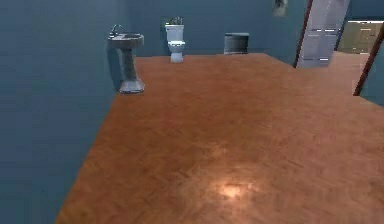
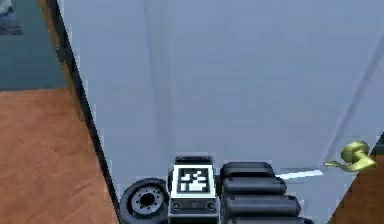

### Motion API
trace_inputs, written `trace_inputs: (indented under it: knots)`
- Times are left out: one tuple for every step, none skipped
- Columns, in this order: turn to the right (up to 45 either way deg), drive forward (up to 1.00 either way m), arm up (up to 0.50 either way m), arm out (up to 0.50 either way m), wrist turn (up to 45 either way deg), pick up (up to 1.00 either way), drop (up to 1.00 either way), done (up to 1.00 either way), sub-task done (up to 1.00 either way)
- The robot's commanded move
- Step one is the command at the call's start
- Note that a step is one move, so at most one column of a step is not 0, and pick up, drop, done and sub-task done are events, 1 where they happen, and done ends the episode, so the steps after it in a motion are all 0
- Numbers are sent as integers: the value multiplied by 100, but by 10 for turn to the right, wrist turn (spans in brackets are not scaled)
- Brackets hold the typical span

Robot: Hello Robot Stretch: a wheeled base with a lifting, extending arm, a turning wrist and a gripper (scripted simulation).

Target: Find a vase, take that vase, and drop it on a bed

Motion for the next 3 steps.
trace_inputs:
  knots:
    - [-60, 0, 0, 0, 0, 0, 0, 0, 0]
    - [0, 35, 0, 0, 0, 0, 0, 0, 0]
    - [450, 0, 0, 0, 0, 0, 0, 0, 0]
